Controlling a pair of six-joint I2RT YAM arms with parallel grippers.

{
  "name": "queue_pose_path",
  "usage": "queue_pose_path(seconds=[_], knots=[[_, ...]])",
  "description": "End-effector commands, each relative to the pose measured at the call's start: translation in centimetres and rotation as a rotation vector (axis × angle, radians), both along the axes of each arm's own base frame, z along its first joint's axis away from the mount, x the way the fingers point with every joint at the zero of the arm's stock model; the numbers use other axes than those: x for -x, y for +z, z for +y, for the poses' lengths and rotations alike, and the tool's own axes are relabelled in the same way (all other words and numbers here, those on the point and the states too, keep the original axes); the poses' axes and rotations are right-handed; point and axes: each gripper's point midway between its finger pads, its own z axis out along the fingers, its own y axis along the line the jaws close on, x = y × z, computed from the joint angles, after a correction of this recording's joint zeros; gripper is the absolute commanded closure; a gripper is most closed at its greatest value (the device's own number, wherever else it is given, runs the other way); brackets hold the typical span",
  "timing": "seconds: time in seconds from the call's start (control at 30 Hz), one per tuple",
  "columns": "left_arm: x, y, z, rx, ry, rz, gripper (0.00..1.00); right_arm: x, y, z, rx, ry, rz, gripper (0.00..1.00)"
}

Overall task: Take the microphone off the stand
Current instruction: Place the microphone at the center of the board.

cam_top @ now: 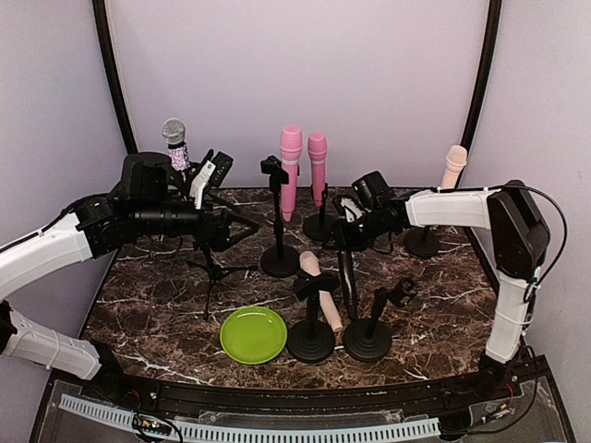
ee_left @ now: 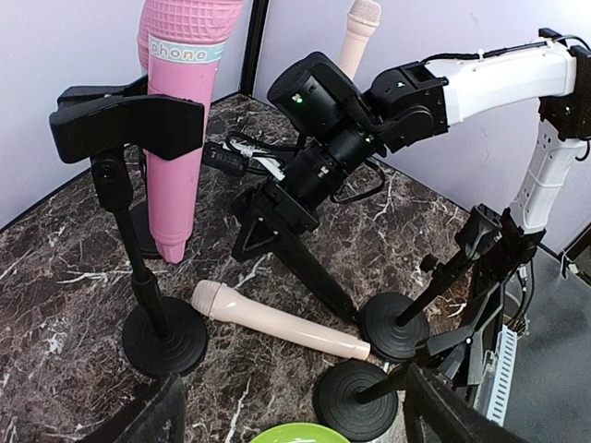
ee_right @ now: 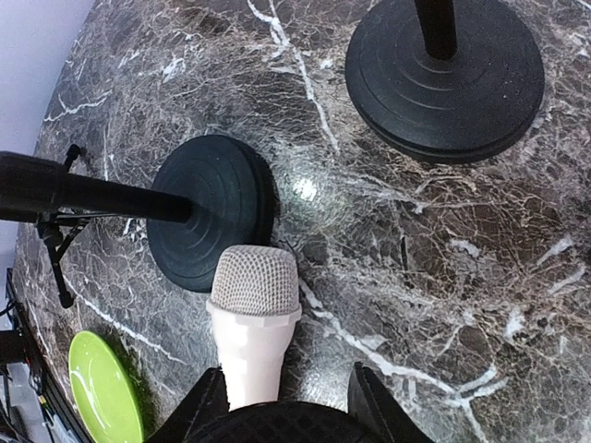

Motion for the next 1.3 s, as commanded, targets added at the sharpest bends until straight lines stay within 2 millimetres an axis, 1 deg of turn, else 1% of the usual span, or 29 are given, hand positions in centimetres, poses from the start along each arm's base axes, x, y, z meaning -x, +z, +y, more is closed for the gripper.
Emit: queue_pose_path(seconds=[0.0,0.03,0.13,0.2,0.37,0.5,0.63,0.73,0.83,0.9,1.0,1.07,1.13,1.2,1.27], knots=[[0.4,-0.5,1.3,-0.055,-0.001,-0.065,0.17,-1.3,-0.4,1.4,-0.064,-0.029,0.027,0.59],[0.3,-0.5,1.4,-0.057,0.001,-0.093,0.17,-1.4,-0.7,1.5,-0.074,-0.034,0.037,0.57],[0.0,-1.7,1.8,-0.093,0.016,-0.106,0.17,-1.5,-1.5,2.0,-0.108,-0.05,0.058,0.51],[-0.2,-2.1,2.2,-0.116,0.025,-0.117,0.17,-1.5,-2.1,2.1,-0.12,-0.062,0.07,0.47],[-0.3,-2.6,2.6,-0.143,0.038,-0.13,0.17,-1.6,-2.9,2.5,-0.141,-0.076,0.082,0.4],[-0.3,-3.0,2.6,-0.157,0.033,-0.129,0.17,-1.9,-2.3,2.4,-0.155,-0.092,0.055,0.37],[-0.4,-3.4,2.7,-0.174,0.036,-0.131,0.17,-2.2,-1.2,1.9,-0.151,-0.111,0.011,0.26],[-0.4,-3.6,2.7,-0.174,0.034,-0.127,0.17,-2.5,-0.5,1.1,-0.117,-0.131,-0.029,0.22],[-0.5,-3.7,2.7,-0.179,0.036,-0.125,0.17,-2.9,0.4,0.2,-0.078,-0.158,-0.075,0.2],[-0.5,-3.8,2.8,-0.183,0.041,-0.127,0.17,-3.0,1.5,-0.2,-0.071,-0.163,-0.106,0.2],[-0.6,-3.8,3.0,-0.187,0.05,-0.133,0.17,-2.9,4.4,-0.9,-0.072,-0.169,-0.173,0.21],[-0.7,-3.7,3.1,-0.185,0.058,-0.139,0.17,-2.6,7.0,-1.6,-0.076,-0.174,-0.233,0.21],[-0.7,-3.6,3.1,-0.18,0.062,-0.144,0.17,-2.2,10.3,-2.9,-0.072,-0.194,-0.311,0.21],[-0.7,-3.5,3.1,-0.173,0.064,-0.148,0.17,-1.7,13.4,-4.7,-0.048,-0.229,-0.392,0.21],[-0.8,-3.5,3.1,-0.172,0.066,-0.149,0.16,-1.2,16.7,-7.1,-0.012,-0.286,-0.483,0.2]])
